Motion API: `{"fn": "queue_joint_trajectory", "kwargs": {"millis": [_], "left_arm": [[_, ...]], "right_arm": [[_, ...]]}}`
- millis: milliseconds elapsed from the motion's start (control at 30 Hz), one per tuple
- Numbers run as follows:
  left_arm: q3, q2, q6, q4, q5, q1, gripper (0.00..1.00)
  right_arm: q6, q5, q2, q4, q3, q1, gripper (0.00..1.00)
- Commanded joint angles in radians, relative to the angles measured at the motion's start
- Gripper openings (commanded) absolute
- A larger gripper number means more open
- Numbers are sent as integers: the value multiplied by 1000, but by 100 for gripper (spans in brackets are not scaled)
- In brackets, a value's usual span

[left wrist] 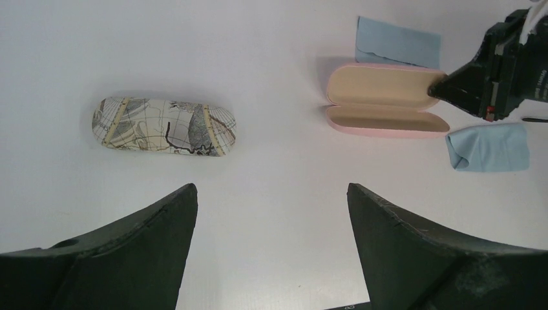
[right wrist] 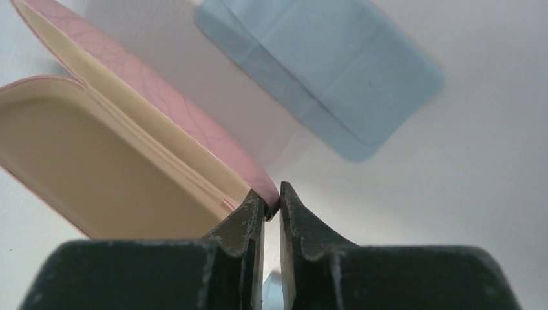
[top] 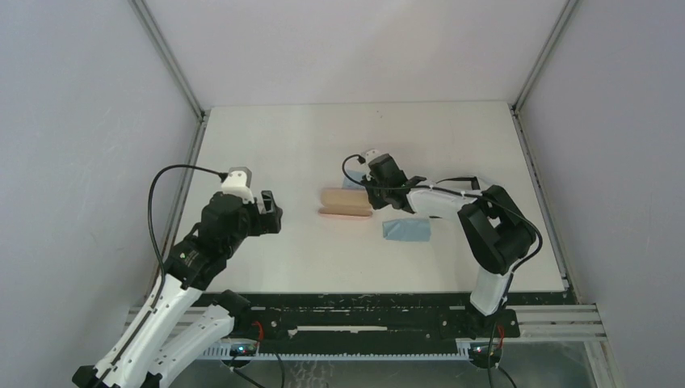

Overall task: Organize the sunglasses
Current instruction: Adjust the sunglasses case at the center of the board.

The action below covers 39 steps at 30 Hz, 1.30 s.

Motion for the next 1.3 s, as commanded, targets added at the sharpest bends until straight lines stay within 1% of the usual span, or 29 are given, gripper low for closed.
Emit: {"fn": "queue_joint_trajectory", "kwargs": {"millis": [0,167,200,267,467,700,767,900,1067,1167,1267], "left_arm": [[16,5,26,42,30,10,89],[15,9,28,44,38,10,89],[15,9,27,45,38,36,89],[16,11,29,45,41,43,89],[15,10,29,45,42,51,89],[11,8,27,46,44,55,89],[11,7,24,51,48,55,90],[-9,8,8,91,157,99,94],[2,22,-22,104,206,151,100],[2,12,-63,99,183,159,100],[5,-12,-133,63,76,162,100]], "right_arm": [[-152,-141,55,52,87,-39,0],[-163,-214,106,68,131,-93,2],[-166,-220,114,70,138,-98,4],[-171,-226,125,66,154,-106,8],[-170,-235,125,69,163,-115,25],[-149,-234,70,53,163,-129,37],[-135,-203,34,44,154,-129,38],[-55,-67,-70,7,121,-142,38],[73,5,-276,-12,-22,-185,40],[140,4,-399,-35,-120,-209,42],[210,33,-498,-88,-201,-218,45]]}}
